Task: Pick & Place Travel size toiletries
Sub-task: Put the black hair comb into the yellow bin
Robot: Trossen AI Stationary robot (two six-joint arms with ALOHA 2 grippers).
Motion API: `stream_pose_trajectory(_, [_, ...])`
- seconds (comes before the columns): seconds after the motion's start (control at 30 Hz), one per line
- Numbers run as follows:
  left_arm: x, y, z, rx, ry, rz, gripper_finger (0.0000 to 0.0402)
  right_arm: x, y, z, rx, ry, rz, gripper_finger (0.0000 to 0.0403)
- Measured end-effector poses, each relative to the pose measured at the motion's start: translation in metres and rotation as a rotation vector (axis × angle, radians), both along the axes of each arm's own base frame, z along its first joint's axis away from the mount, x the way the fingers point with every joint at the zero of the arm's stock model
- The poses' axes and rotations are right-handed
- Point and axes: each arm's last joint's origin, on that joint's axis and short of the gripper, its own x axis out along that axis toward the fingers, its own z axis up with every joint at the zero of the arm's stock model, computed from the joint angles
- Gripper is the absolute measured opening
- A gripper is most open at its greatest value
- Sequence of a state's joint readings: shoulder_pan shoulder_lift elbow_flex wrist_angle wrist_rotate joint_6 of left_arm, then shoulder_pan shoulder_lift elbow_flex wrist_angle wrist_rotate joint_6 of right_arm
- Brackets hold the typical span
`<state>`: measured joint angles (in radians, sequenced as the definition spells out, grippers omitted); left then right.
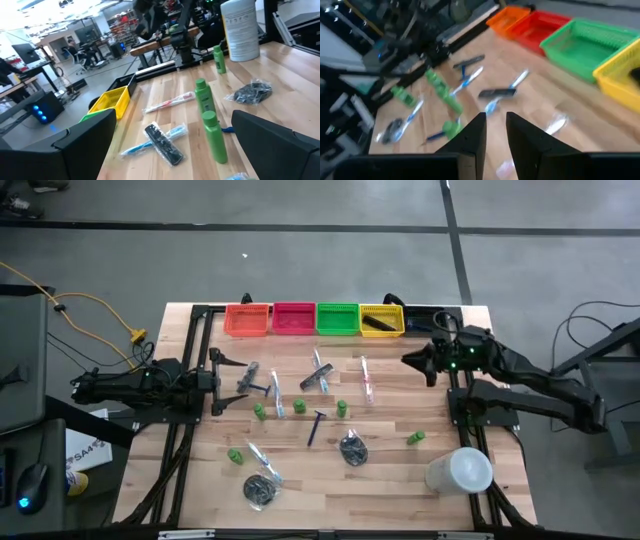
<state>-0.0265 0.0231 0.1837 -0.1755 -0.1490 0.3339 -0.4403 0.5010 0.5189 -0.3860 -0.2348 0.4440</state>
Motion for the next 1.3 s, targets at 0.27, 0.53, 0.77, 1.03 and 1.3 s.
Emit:
stream_pose_trajectory(0.27, [-0.0001,0.0004,-0.0009,0.002,0.009,0.014,0.0397,-0.0063,0.0099,-0.0040,0.005,0.046,0.063,0.0066])
stream_pose_trajectory(0.53, [-0.0001,0.0004,-0.0014,0.002,0.015,0.014,0.0397,-0.0055,0.0096,-0.0036,0.000,0.041,0.068,0.0066])
stream_pose_trajectory(0.77, [-0.0001,0.0004,-0.0006,0.002,0.006,0.014,0.0397,-0.0055,0.0094,-0.0036,-0.003,0.042,0.064,0.0066])
stream_pose_trajectory(1.03, [0.0000,-0.0003,-0.0007,-0.057,0.001,-0.010,0.0397,-0.0055,0.0095,-0.0036,-0.003,0.042,0.065,0.0066])
stream_pose_trajectory(1.3, [-0.0001,0.0004,0.0000,-0.472,-0.062,0.022,0.0397,-0.0055,0.0095,-0.0036,-0.003,0.042,0.065,0.0066])
